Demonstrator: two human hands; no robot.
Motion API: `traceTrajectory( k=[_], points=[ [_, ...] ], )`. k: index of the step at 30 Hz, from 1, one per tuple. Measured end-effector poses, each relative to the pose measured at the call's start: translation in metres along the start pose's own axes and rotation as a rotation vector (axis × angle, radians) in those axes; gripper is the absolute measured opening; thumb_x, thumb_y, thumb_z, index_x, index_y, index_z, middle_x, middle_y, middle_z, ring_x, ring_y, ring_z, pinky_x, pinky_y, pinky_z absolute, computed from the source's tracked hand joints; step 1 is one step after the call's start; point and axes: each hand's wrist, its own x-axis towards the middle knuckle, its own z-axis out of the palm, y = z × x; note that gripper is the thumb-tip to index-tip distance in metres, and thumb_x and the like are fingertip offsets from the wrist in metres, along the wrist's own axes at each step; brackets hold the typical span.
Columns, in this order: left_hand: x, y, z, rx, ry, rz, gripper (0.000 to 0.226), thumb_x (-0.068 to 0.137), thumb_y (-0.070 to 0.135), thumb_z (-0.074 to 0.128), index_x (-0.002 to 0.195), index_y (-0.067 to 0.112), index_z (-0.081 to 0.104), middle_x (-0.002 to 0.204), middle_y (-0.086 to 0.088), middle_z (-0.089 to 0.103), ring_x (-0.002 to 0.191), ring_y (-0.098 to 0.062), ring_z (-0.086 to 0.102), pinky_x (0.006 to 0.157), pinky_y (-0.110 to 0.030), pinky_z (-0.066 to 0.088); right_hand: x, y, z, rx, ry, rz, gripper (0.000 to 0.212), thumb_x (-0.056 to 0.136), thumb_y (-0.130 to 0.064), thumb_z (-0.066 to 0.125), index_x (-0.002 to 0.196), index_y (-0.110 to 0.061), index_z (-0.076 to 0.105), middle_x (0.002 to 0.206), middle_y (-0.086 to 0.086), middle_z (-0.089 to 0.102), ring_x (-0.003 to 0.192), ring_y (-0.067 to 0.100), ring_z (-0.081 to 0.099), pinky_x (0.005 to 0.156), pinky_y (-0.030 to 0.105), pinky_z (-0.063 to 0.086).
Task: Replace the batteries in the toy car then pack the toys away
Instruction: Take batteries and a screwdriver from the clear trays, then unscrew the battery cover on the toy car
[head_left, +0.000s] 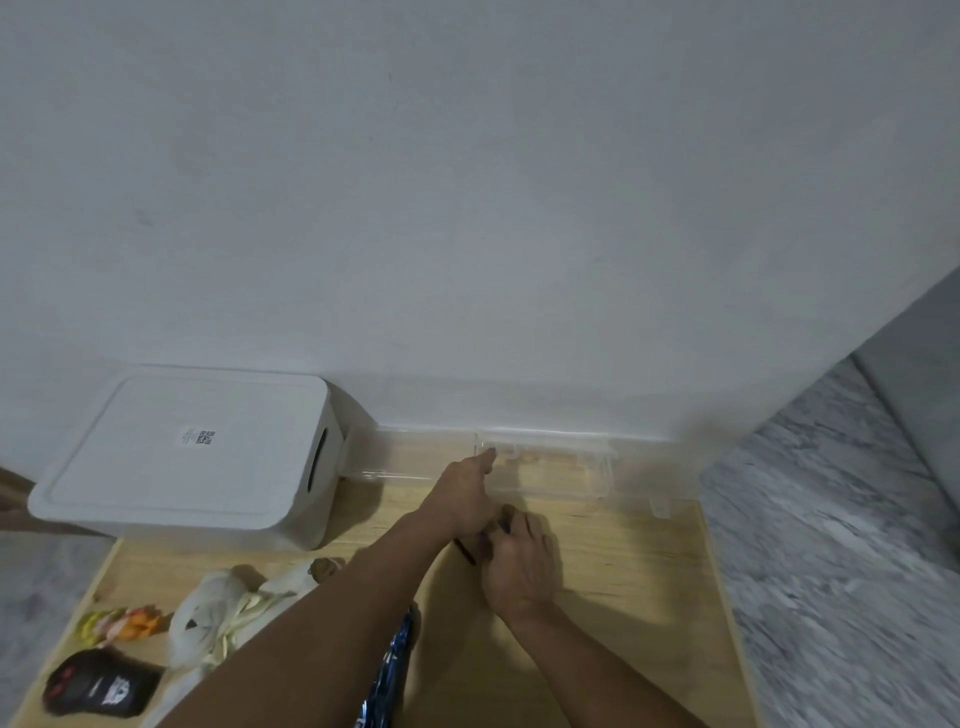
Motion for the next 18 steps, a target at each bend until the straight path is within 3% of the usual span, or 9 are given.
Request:
traceTrajectory(
  k=[3,6,8,11,13,15,18],
  points=[
    [0.001,0.0,0.0,0.004,-0.008,-0.008,0.067,0.083,0.0,0.054,0.146,0.009,0.033,0.143,-0.014,0.047,0.128,-0.028,0.048,0.1,-0.037,0.046,0.0,0.0,-0.002,0.0,0.026,-0.018,0.018,0.075,-0.037,0.063,0.087,-0.031,0.073,0.094,0.0,0.069,0.085,0.025,0.066,0.065,0.037,0.056],
    [0.002,0.0,0.0,0.004,-0.012,-0.01,0.067,0.083,0.0,0.054,0.146,0.008,0.033,0.144,-0.014,0.046,0.128,-0.028,0.048,0.099,-0.037,0.047,0.0,0.0,-0.006,-0.011,-0.026,-0.025,0.033,0.081,-0.041,0.042,0.087,-0.032,0.073,0.093,-0.003,0.07,0.084,0.022,0.065,0.063,0.034,0.055],
    [0.002,0.0,0.001,0.003,-0.014,-0.011,0.069,0.083,0.001,0.055,0.147,0.009,0.031,0.144,-0.013,0.046,0.129,-0.028,0.047,0.1,-0.036,0.046,0.0,-0.001,-0.01,-0.011,-0.046,-0.016,0.036,0.08,-0.042,0.038,0.087,-0.032,0.072,0.092,-0.002,0.069,0.083,0.022,0.065,0.063,0.035,0.055],
    [0.001,-0.001,0.002,-0.047,0.008,-0.026,0.073,0.082,0.002,0.058,0.15,0.008,0.03,0.145,-0.012,0.046,0.132,-0.025,0.046,0.103,-0.032,0.044,0.001,0.0,-0.008,0.033,-0.047,-0.002,0.038,0.081,-0.042,0.037,0.088,-0.028,0.071,0.092,0.0,0.069,0.086,0.024,0.065,0.066,0.038,0.054],
    [0.0,-0.001,0.004,-0.078,0.043,-0.031,0.07,0.083,0.002,0.057,0.148,0.006,0.033,0.144,-0.011,0.048,0.132,-0.024,0.047,0.104,-0.031,0.044,0.001,0.003,-0.005,0.125,-0.035,0.006,0.042,0.086,-0.041,0.035,0.098,-0.022,0.071,0.103,0.003,0.068,0.097,0.027,0.062,0.078,0.039,0.052],
    [-0.002,-0.002,0.006,-0.099,0.094,-0.044,0.065,0.083,-0.001,0.054,0.146,0.006,0.039,0.142,-0.011,0.051,0.129,-0.023,0.05,0.103,-0.03,0.045,0.002,0.008,-0.008,0.208,-0.019,0.033,0.035,0.089,-0.037,0.047,0.105,-0.015,0.069,0.109,0.004,0.067,0.105,0.026,0.059,0.088,0.037,0.048],
    [-0.004,-0.002,0.008,-0.101,0.203,-0.076,0.056,0.083,0.0,0.052,0.139,0.008,0.051,0.132,-0.008,0.06,0.118,-0.021,0.057,0.097,-0.028,0.048,0.004,0.02,-0.023,0.309,0.139,0.121,0.014,0.081,-0.018,0.068,0.092,-0.009,0.07,0.093,0.008,0.068,0.09,0.029,0.062,0.076,0.036,0.053]
  ],
)
